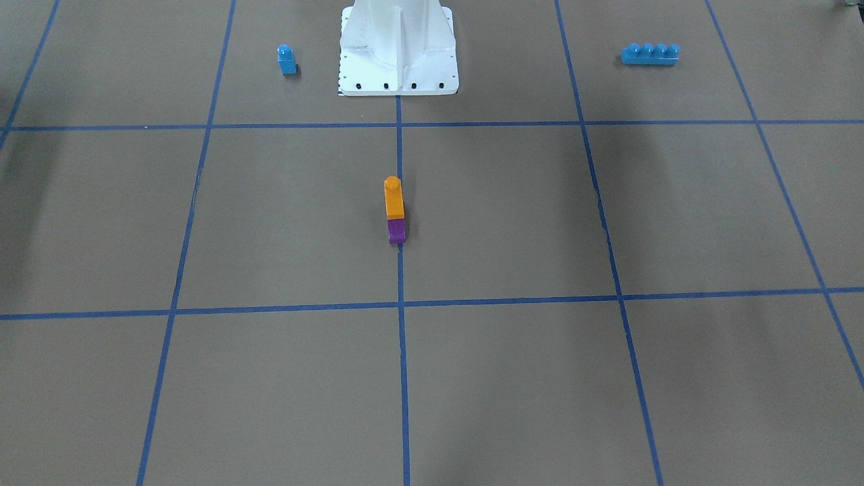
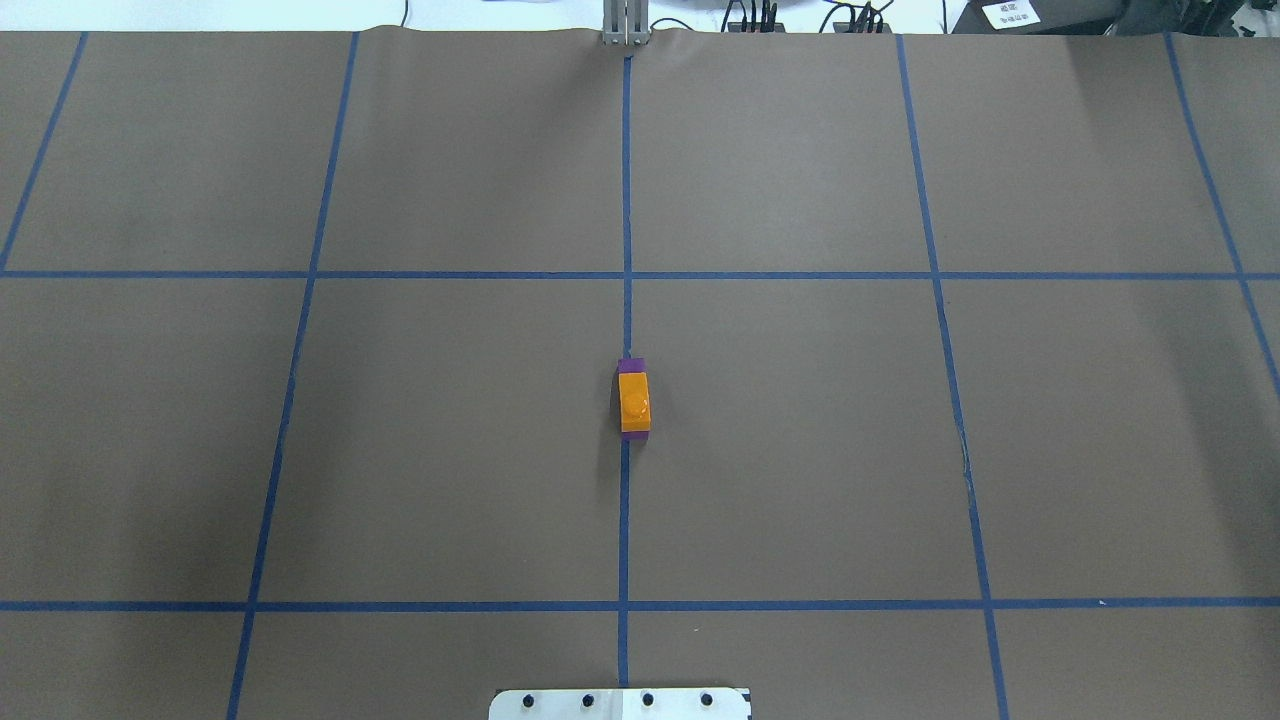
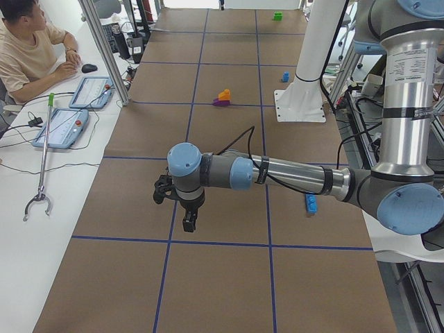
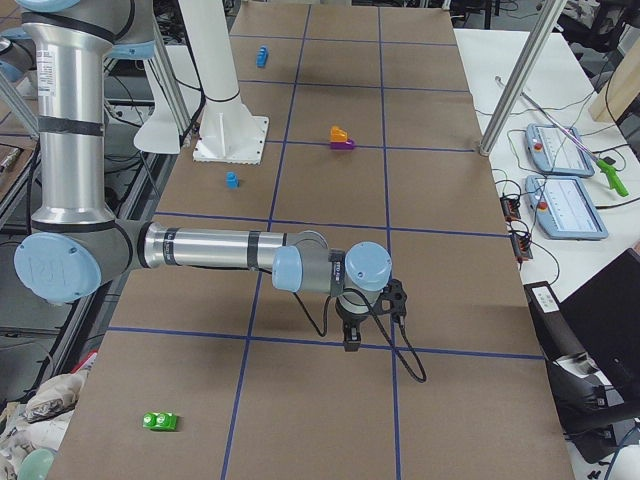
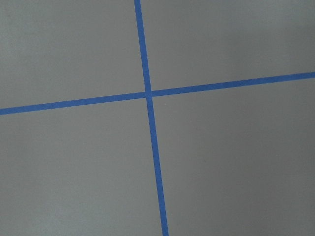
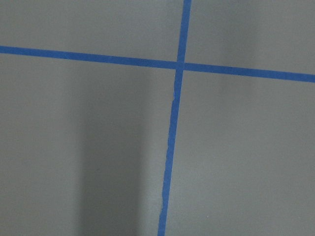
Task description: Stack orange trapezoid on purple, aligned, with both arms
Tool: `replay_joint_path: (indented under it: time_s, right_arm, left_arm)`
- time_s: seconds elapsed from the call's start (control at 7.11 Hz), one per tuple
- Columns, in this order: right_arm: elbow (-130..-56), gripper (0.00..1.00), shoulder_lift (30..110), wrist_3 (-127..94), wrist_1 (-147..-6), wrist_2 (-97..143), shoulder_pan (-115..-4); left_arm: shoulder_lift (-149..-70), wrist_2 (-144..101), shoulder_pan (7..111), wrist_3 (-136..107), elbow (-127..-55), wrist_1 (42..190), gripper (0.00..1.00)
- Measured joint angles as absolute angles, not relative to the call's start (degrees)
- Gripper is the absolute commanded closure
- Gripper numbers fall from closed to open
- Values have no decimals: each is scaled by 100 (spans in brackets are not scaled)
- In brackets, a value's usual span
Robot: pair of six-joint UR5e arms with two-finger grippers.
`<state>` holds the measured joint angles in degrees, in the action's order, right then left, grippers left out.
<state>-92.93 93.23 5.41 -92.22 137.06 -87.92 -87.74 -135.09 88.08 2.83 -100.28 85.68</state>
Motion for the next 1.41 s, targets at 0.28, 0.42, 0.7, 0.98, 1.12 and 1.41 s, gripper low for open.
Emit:
replay_joint_path:
  time_s: [0.28,0.42,0.7,0.98,1.12,1.41]
  right_arm:
    - [-9292,0,9266,535,-9234,13642,-8742]
    - [-9294,0,9204,531,-9251,13480,-8691]
    - [-9293,0,9155,522,-9283,13248,-8629]
    - [-9303,0,9172,519,-9282,13318,-8623]
    - [-9308,0,9185,519,-9272,13339,-8623]
    - [-9314,0,9187,519,-9243,13349,-8622]
  left_arm:
    - [-8761,-13501,8804,283,-10054,8567,0]
    - [-8766,-13502,8801,282,-10062,8560,0]
    - [-8771,-13504,8798,281,-10065,8542,0]
    - [-8785,-13508,8798,281,-10059,8542,0]
    - [-8802,-13509,8798,281,-10047,8545,0]
    - [-8823,-13513,8798,281,-10039,8557,0]
